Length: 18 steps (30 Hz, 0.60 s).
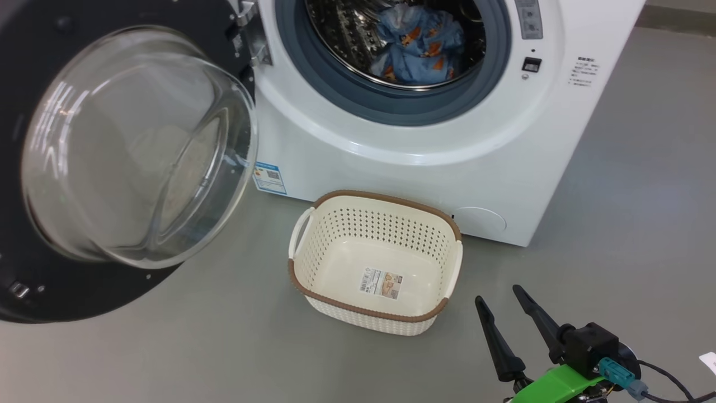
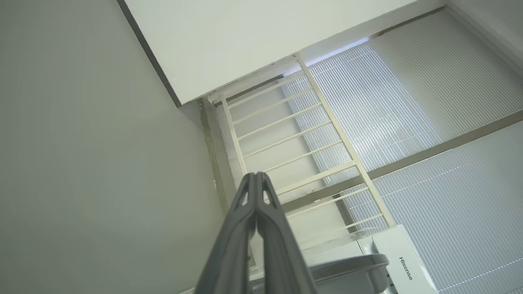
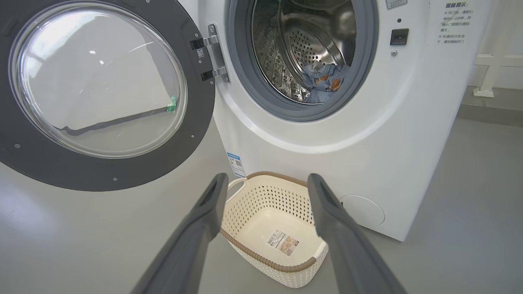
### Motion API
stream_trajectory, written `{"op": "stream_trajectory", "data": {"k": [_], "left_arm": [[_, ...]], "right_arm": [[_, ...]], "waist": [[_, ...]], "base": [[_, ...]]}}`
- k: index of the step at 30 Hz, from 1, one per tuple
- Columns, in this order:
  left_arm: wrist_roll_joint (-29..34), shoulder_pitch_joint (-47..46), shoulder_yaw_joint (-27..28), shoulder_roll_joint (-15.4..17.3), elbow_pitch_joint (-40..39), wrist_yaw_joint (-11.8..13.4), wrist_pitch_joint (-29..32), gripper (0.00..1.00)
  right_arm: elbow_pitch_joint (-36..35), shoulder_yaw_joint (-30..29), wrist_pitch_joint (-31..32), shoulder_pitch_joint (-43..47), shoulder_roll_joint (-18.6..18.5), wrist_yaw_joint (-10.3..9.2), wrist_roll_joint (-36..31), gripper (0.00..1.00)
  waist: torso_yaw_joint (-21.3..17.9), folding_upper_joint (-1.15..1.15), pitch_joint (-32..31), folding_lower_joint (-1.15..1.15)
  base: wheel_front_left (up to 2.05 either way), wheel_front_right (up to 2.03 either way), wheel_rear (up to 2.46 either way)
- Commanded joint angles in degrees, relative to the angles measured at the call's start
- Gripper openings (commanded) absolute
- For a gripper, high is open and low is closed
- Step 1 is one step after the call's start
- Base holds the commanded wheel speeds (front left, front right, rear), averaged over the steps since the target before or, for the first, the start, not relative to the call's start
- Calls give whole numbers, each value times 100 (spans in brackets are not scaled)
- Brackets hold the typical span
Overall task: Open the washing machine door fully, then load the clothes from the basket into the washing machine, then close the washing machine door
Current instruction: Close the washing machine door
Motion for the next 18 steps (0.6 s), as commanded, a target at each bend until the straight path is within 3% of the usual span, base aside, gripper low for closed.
{"op": "stream_trajectory", "data": {"k": [1, 8, 18], "left_arm": [[-128, -221, 175, 425, -23, 29, 147, 0], [-638, -416, 409, 565, 304, 62, 671, 0], [-783, -433, 431, 626, 452, 12, 938, 0]], "right_arm": [[-182, 130, 3, -218, 6, 9, -61, 100], [-310, 72, 95, -264, -3, 9, -96, 100], [-433, 83, 178, -305, -51, 9, -103, 100]], "waist": [[-136, 0, 115, 0], [-343, 0, 290, 0], [-532, 0, 430, 0]], "base": [[0, 0, 0], [0, 0, 0], [0, 0, 0]]}}
